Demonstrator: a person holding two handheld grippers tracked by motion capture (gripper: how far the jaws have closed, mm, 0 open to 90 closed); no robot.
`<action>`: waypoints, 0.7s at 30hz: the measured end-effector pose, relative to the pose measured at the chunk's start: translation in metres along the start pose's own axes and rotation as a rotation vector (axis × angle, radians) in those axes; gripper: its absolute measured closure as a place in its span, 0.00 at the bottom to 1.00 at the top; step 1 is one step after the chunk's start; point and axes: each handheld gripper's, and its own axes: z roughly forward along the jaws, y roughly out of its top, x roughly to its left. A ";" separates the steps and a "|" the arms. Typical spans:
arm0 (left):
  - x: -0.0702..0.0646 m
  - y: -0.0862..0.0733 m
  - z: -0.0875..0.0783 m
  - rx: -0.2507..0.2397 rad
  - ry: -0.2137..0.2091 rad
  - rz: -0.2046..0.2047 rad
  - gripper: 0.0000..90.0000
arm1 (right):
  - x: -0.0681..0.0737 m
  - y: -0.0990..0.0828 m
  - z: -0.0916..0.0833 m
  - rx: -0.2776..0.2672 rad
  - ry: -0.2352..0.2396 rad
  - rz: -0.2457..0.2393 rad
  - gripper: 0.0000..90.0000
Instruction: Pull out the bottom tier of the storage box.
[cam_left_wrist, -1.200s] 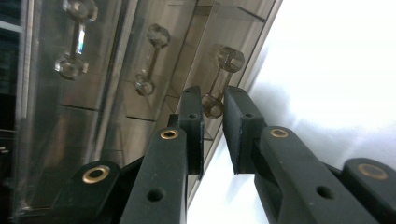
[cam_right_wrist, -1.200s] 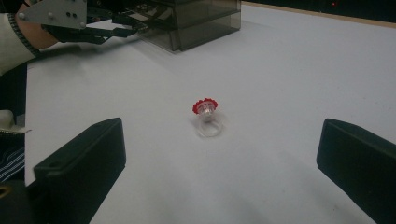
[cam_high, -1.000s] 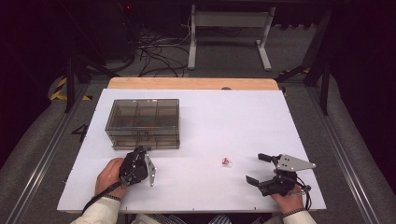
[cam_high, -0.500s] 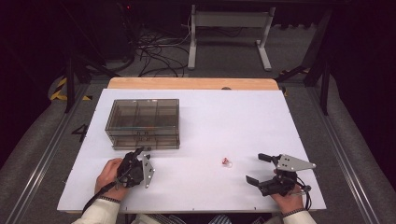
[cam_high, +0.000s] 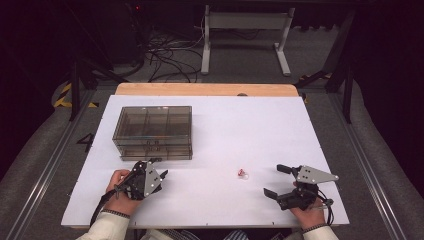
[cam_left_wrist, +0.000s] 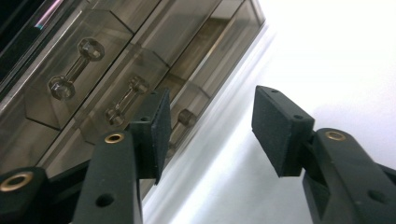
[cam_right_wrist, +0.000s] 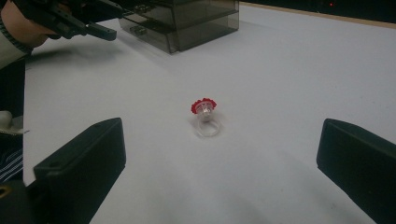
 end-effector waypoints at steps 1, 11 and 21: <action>0.002 0.000 -0.001 -0.010 -0.015 -0.022 0.52 | 0.000 0.000 0.000 0.000 0.000 0.000 0.02; 0.020 -0.002 -0.007 -0.073 -0.168 -0.185 0.50 | 0.000 0.000 0.000 0.002 -0.001 -0.001 0.02; 0.036 -0.007 -0.007 -0.125 -0.303 -0.310 0.46 | 0.000 0.000 0.000 0.001 0.001 -0.001 0.02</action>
